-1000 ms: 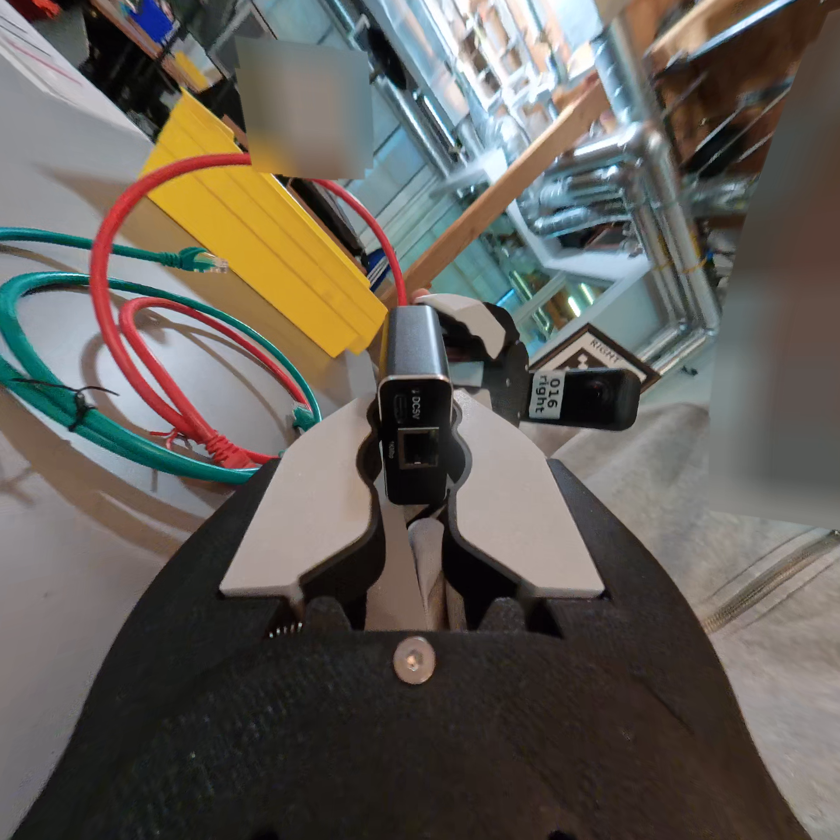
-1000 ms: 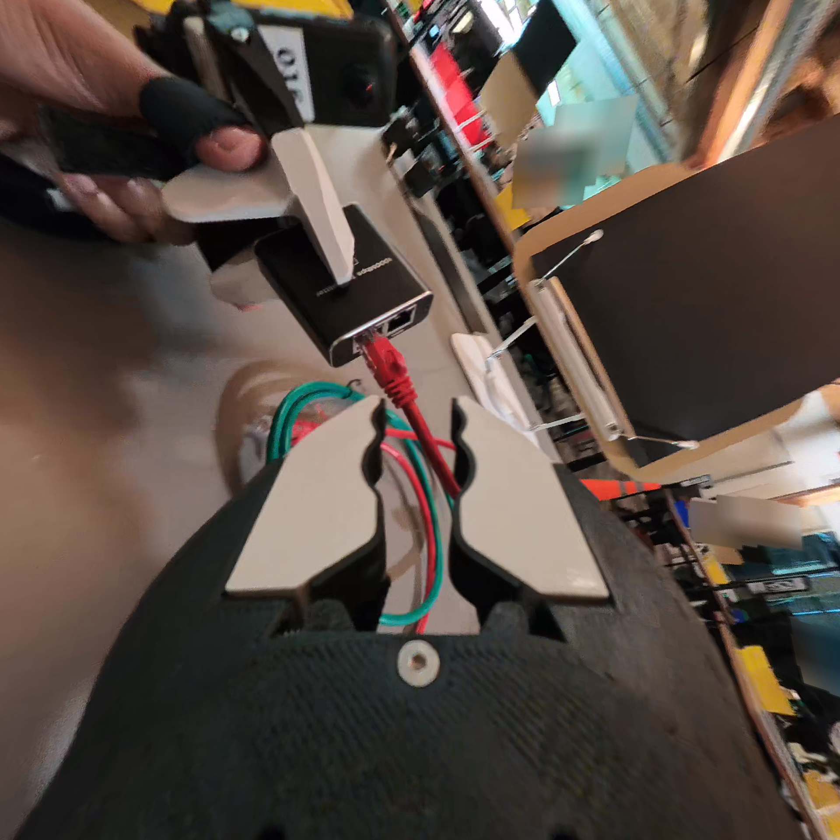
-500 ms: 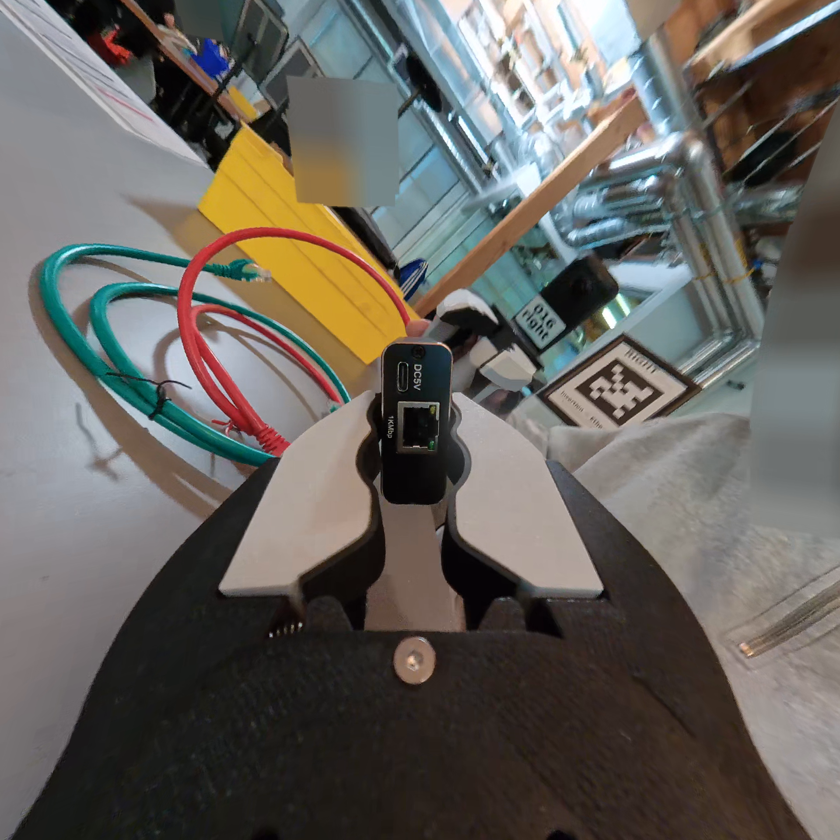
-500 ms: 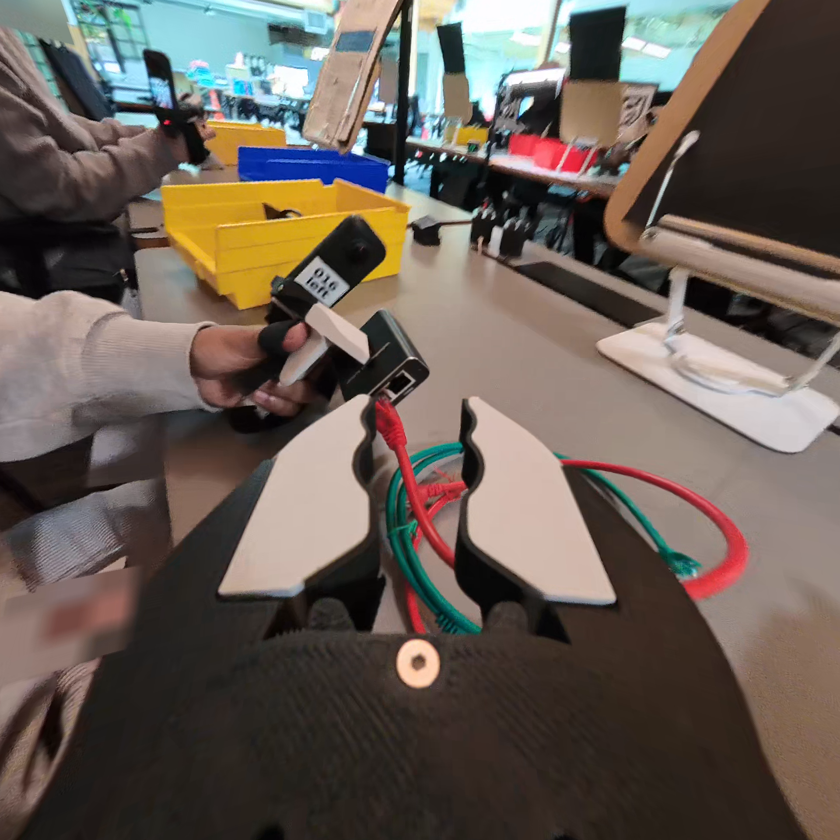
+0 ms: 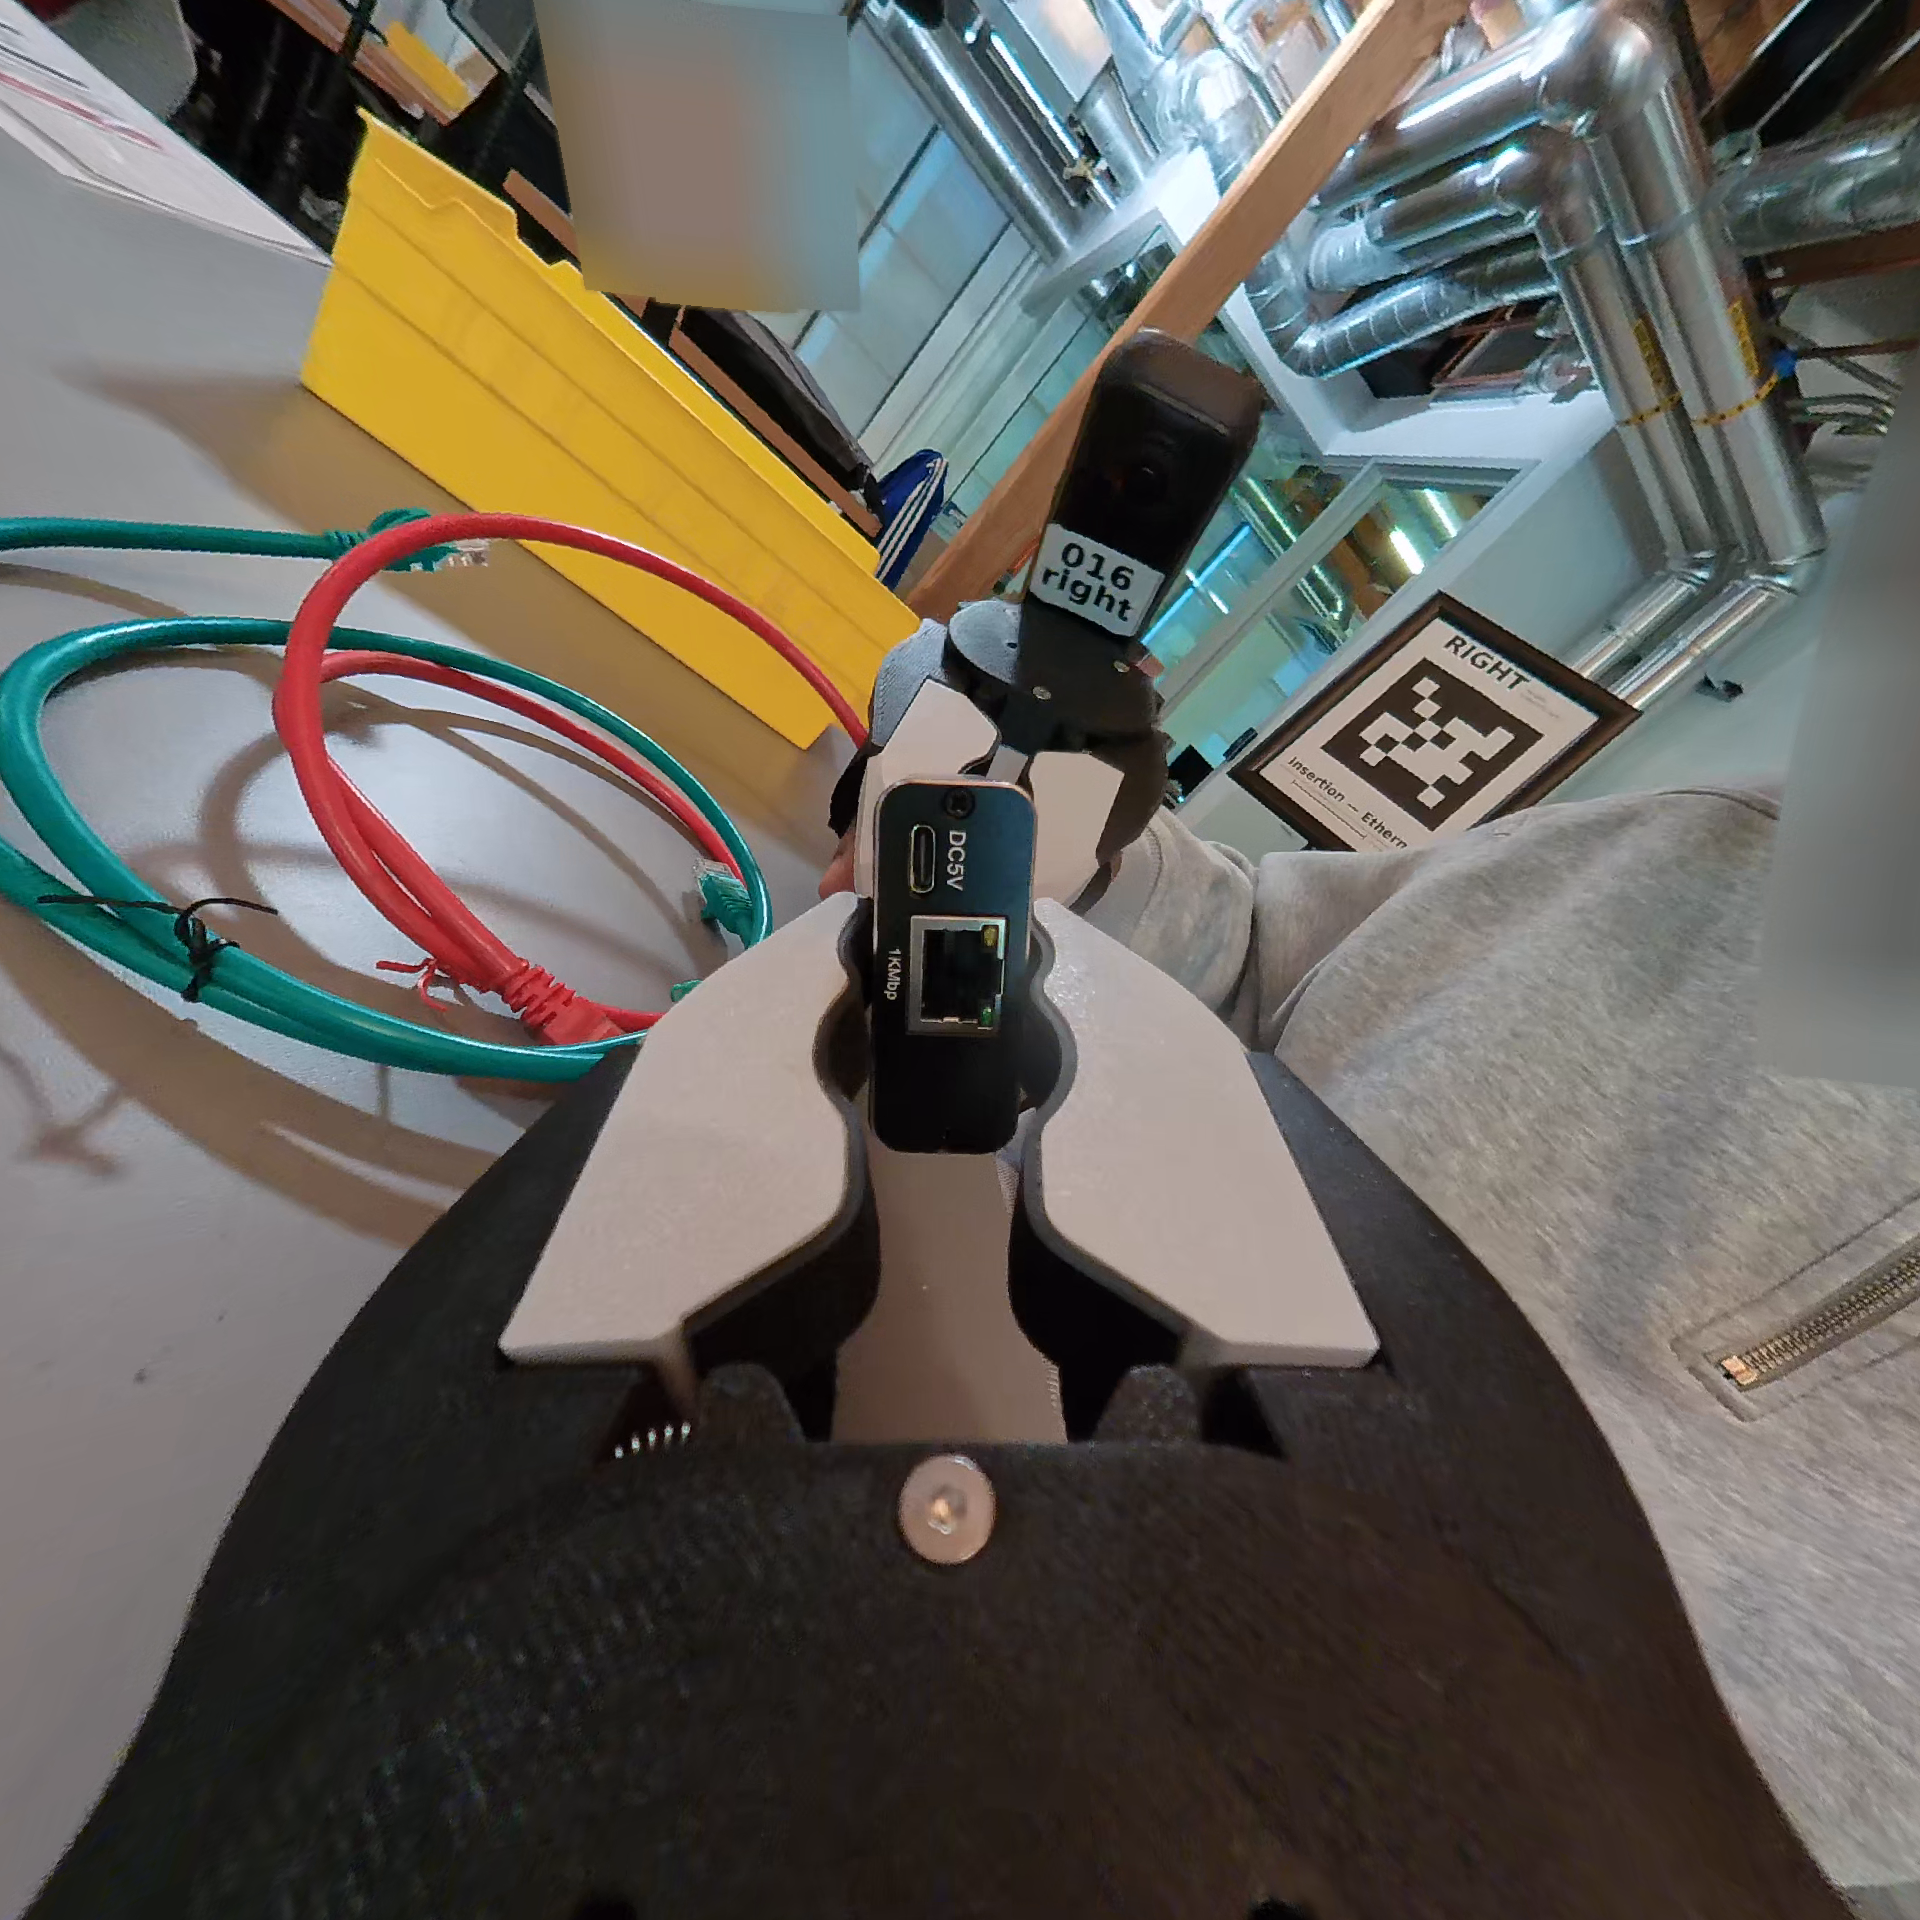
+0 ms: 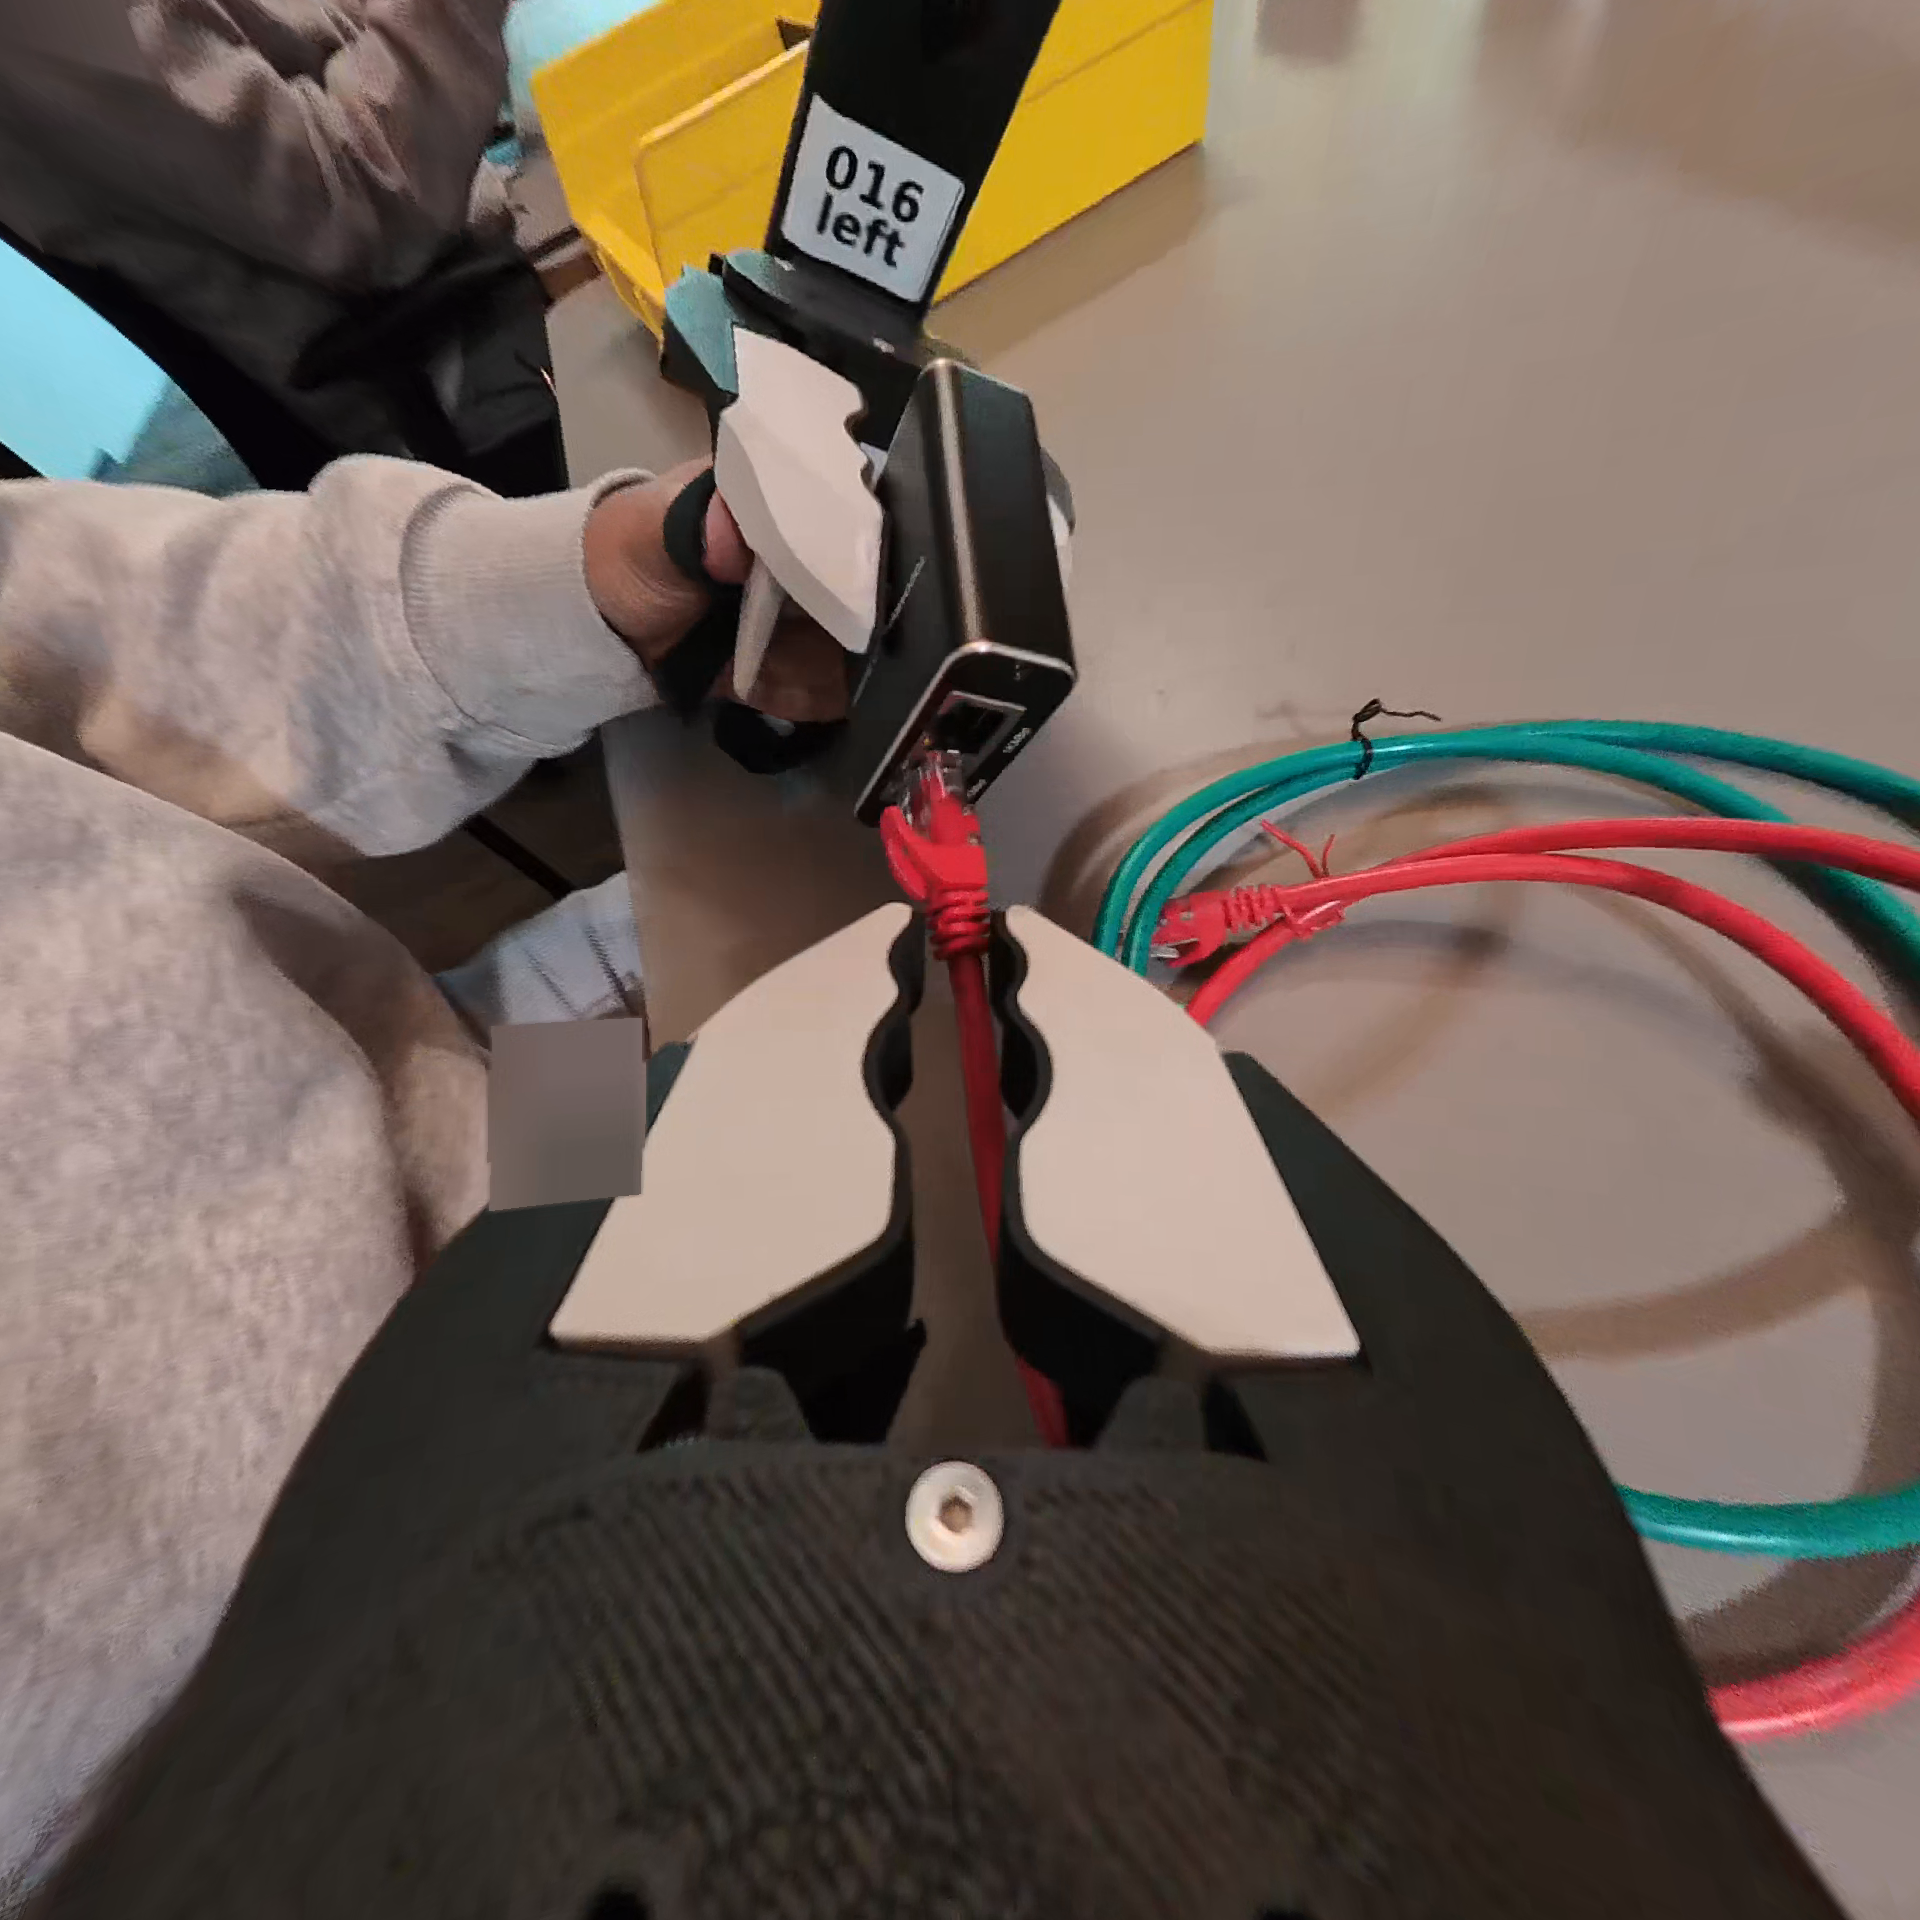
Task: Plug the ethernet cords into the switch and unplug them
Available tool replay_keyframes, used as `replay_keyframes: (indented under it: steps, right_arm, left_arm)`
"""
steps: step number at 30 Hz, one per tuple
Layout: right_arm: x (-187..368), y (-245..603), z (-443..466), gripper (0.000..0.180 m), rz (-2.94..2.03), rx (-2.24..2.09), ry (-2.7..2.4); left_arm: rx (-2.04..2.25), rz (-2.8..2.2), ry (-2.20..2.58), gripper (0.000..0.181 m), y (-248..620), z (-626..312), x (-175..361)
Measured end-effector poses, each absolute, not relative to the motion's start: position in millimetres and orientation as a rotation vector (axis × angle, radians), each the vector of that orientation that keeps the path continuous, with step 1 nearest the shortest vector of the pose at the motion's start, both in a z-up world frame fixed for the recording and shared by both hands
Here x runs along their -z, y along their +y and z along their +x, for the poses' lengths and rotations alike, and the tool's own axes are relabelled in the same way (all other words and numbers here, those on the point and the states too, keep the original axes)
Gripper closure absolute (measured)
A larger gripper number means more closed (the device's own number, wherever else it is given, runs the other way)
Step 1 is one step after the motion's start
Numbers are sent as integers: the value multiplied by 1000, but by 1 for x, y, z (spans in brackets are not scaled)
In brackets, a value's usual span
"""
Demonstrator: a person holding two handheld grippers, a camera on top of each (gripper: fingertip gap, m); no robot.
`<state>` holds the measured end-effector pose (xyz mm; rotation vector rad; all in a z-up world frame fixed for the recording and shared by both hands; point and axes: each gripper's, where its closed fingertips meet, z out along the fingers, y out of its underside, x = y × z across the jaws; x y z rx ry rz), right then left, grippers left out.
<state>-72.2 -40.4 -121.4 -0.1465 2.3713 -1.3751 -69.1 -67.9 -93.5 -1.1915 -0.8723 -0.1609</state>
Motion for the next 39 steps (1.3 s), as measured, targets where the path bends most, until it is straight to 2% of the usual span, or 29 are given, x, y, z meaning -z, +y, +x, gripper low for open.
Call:
replay_keyframes:
  steps: [1, 35, 39]
  right_arm:
    - [120, -41, -72, 168, -133, 1377, 2345]
    - [140, -36, -67, 170, -196, 1186, 2552]
    - [132, -40, -72, 170, -143, 1257, 2484]
  left_arm:
    - [165, -1188, -871, 157, -68, -69, 93]
    - [152, -1392, -960, 155, -52, -66, 114]
    - [182, -1257, -949, 155, -60, -71, 105]
